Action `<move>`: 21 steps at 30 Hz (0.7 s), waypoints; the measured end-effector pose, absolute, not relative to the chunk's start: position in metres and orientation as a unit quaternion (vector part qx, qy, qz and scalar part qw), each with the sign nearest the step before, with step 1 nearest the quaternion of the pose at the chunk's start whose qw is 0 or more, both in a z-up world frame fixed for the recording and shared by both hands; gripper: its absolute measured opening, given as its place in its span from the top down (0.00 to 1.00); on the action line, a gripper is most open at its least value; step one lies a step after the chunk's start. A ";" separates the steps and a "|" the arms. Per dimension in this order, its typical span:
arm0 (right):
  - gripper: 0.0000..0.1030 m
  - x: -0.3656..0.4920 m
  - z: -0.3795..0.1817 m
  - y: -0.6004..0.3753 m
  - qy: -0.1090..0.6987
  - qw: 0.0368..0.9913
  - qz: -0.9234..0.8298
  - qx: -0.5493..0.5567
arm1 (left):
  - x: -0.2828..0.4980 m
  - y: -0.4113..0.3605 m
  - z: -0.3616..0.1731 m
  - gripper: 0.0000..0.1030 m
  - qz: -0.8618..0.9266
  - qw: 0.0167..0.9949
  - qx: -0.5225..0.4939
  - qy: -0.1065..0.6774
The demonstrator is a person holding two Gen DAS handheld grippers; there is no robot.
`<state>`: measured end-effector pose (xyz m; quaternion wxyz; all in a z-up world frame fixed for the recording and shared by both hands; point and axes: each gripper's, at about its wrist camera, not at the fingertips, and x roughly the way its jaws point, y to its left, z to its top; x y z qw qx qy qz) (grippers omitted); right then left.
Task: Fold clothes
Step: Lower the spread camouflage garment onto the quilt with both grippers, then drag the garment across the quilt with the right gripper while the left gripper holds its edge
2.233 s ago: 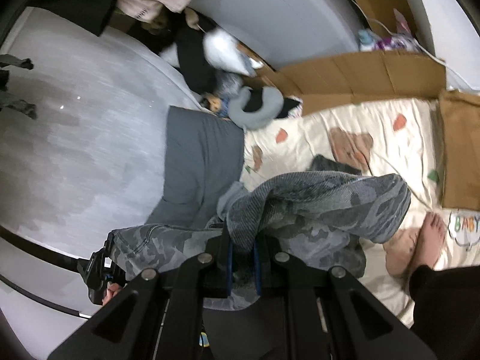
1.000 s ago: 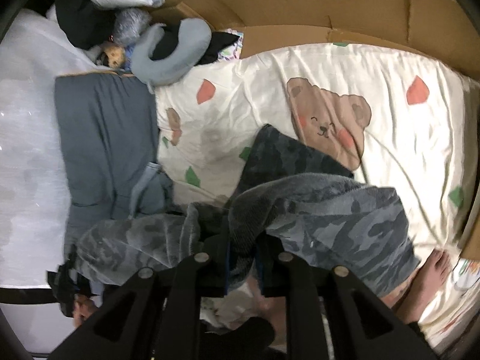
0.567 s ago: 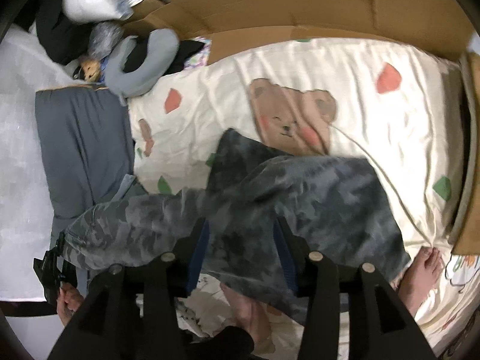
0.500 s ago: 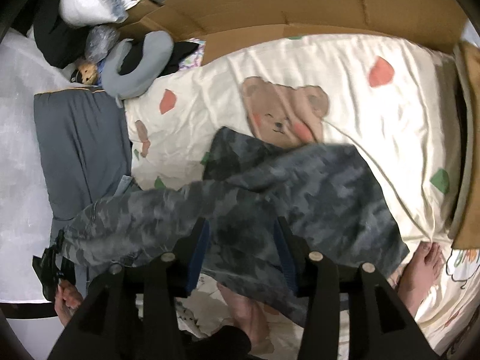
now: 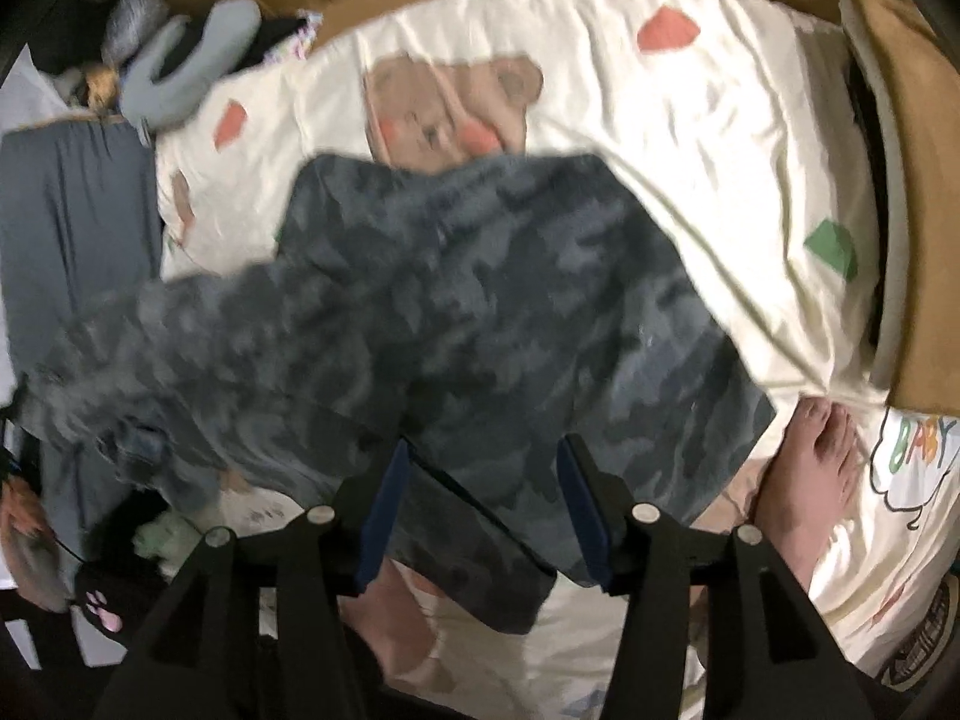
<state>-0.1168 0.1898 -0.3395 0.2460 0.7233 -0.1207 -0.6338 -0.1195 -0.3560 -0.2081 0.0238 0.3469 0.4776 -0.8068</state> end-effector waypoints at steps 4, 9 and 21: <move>0.52 -0.102 -0.355 0.172 -0.112 0.261 -0.629 0.724 | -0.119 -0.361 -0.217 0.92 -0.804 0.025 0.347 0.482; 0.52 -0.092 -0.361 0.142 -0.106 0.283 -0.630 0.715 | -0.120 -0.370 -0.229 0.92 -0.800 0.028 0.348 0.488; 0.52 -0.077 -0.396 0.080 -0.072 0.285 -0.615 0.732 | -0.122 -0.389 -0.253 0.92 -0.792 0.035 0.351 0.498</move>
